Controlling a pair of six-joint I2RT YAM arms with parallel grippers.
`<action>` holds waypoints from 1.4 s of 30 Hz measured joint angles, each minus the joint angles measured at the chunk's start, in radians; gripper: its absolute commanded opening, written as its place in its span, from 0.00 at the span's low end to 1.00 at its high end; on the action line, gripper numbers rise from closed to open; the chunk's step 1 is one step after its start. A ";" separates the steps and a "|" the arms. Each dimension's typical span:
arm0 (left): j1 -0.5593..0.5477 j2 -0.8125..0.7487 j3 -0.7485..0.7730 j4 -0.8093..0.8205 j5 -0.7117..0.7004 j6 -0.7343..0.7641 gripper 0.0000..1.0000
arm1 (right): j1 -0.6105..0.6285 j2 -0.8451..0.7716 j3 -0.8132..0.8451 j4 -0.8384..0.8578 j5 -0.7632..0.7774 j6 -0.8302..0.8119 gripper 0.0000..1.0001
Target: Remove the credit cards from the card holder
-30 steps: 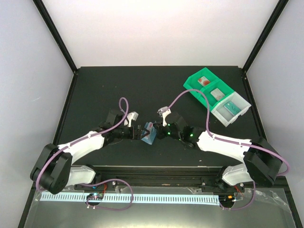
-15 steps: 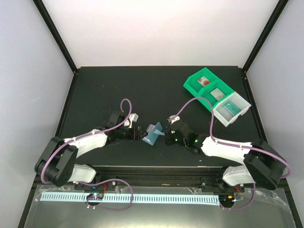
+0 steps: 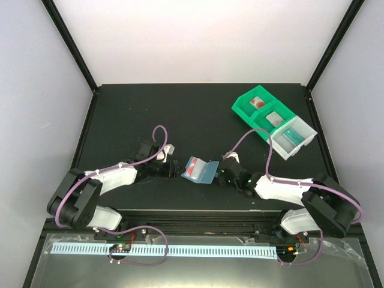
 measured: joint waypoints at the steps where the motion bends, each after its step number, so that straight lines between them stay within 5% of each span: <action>1: 0.000 0.002 0.000 0.003 0.002 -0.002 0.70 | -0.001 0.000 -0.002 -0.002 0.005 0.006 0.01; 15: 0.000 0.172 0.024 0.174 0.117 -0.057 0.68 | -0.064 0.050 0.000 -0.007 0.039 0.035 0.01; 22: -0.008 0.234 0.024 0.277 0.170 -0.113 0.58 | -0.064 0.052 0.000 -0.002 0.039 0.036 0.01; 29: -0.014 0.285 0.004 0.393 0.204 -0.207 0.25 | -0.064 0.052 0.000 -0.001 0.039 0.039 0.01; 33: -0.014 0.285 -0.018 0.432 0.218 -0.248 0.03 | -0.065 0.044 0.000 -0.013 0.039 0.040 0.12; 42: -0.023 0.177 -0.076 0.444 0.219 -0.275 0.02 | -0.069 -0.131 0.032 -0.167 0.022 0.033 0.47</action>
